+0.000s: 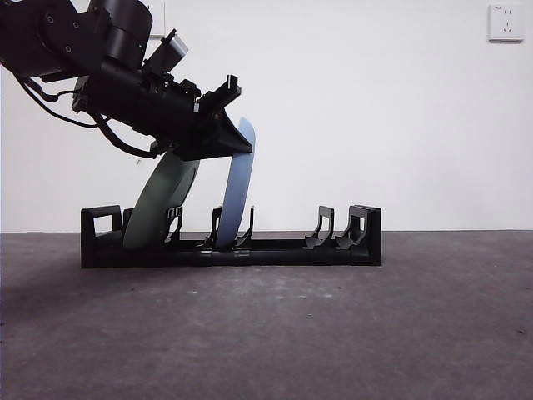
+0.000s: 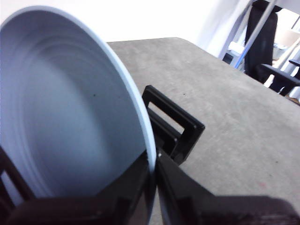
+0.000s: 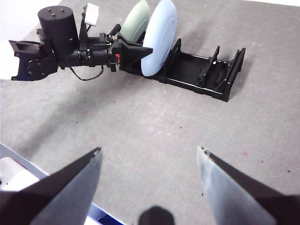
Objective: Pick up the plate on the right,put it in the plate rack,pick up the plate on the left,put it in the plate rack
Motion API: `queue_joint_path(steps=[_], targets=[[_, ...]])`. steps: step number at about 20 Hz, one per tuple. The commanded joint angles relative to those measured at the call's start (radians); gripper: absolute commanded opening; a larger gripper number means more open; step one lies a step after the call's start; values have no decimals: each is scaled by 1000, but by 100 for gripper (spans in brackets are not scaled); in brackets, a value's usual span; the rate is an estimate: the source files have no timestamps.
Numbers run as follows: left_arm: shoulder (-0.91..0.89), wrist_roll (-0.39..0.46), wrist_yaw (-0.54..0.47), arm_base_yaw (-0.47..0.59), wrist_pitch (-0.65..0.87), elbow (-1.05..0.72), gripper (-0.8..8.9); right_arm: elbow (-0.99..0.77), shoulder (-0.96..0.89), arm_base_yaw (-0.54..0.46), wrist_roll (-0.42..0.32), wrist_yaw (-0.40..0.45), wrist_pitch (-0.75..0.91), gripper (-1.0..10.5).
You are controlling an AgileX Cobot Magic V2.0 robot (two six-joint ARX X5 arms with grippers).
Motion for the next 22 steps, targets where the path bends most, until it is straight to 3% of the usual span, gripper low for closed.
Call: queue_joint_path(steps=[1,5,8,17,22], targets=[[18,53,-45,0,-23,2,-8,-8,-1,1,-12,-1,-4,344],[18,53,-41,0,-50,2,12,-8,-1,1,-17,-1,-5,344],[18,53,-29,-3,-49,2,188,-8,4,1,-18,-1,-10,344],[-38,16,74,-7,-55,7,198,-8,5,1,-30,-1,-11,344],[-187,18,96,-15,-174,7,198,-8,10,1,-38,-1,-7,344]])
